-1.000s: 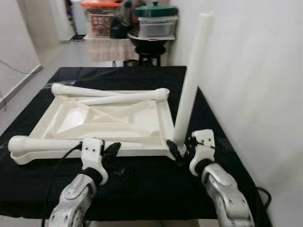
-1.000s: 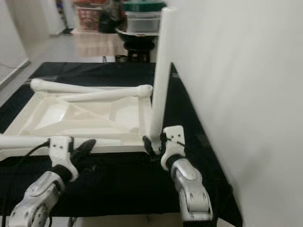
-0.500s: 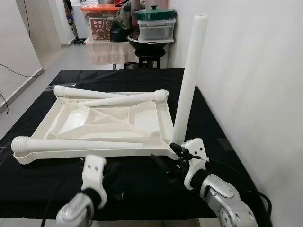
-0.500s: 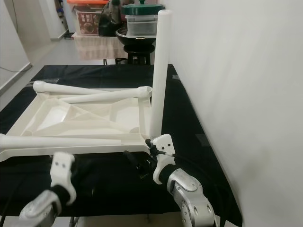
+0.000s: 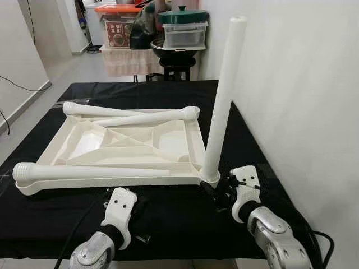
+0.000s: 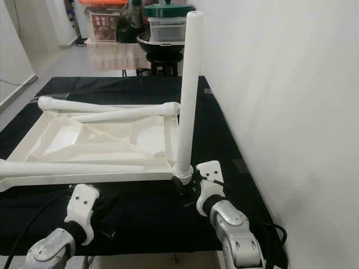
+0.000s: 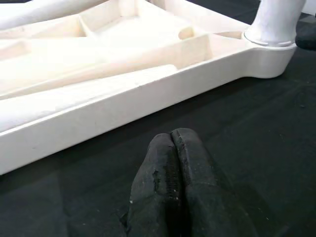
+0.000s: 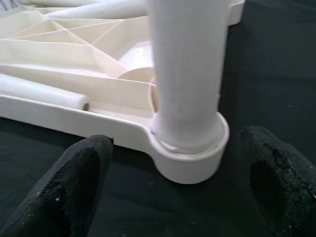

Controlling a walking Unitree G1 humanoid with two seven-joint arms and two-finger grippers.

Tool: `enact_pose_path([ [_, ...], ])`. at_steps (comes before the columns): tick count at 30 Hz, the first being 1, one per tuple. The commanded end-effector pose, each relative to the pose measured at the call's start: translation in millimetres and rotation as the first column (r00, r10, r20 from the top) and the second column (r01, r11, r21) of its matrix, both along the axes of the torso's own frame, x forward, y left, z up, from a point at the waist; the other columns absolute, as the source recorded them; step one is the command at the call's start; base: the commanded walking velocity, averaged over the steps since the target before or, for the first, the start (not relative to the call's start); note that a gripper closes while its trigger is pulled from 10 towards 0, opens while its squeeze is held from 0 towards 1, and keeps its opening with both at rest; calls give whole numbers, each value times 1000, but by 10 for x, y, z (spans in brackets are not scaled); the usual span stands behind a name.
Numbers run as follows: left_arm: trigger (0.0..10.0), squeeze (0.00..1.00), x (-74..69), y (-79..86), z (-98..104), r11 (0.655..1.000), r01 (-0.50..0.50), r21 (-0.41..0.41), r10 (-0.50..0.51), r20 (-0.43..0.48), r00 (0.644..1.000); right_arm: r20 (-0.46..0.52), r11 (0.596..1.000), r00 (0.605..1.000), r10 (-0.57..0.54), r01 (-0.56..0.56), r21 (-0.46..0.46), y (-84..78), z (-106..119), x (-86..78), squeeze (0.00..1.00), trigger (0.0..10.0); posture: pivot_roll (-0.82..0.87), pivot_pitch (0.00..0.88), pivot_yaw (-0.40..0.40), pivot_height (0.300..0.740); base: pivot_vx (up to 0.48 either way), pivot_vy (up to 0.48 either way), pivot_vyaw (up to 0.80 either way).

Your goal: Building children table

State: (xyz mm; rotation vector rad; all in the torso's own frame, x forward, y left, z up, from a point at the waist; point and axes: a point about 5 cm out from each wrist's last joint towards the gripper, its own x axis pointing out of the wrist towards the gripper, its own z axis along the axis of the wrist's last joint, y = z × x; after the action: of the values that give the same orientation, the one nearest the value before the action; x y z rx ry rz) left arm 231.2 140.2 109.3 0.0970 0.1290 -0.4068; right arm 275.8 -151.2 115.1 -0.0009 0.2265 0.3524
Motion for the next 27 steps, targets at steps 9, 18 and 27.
enact_pose_path([
  [9, 10000, 0, 54, 36, 0, 998, -61, 13, 61, 30, 998, 1, 1000, 1000, -3, 3, 27, -6, -4, 21, 0, 10000, -13, 0, -29, 740, 0, 291, 0],
  [18, 10000, 0, 97, 51, -4, 997, -69, 26, 68, 38, 997, 7, 997, 1000, -5, 4, 80, -17, 15, 17, 0, 10000, -21, 0, -12, 740, 0, 480, 0],
  [27, 10000, 0, 112, 49, -8, 997, -76, 25, 74, 42, 996, 1, 996, 1000, 2, -2, 93, -17, 9, 31, 0, 10000, -16, 0, -15, 740, 0, 480, 0],
])
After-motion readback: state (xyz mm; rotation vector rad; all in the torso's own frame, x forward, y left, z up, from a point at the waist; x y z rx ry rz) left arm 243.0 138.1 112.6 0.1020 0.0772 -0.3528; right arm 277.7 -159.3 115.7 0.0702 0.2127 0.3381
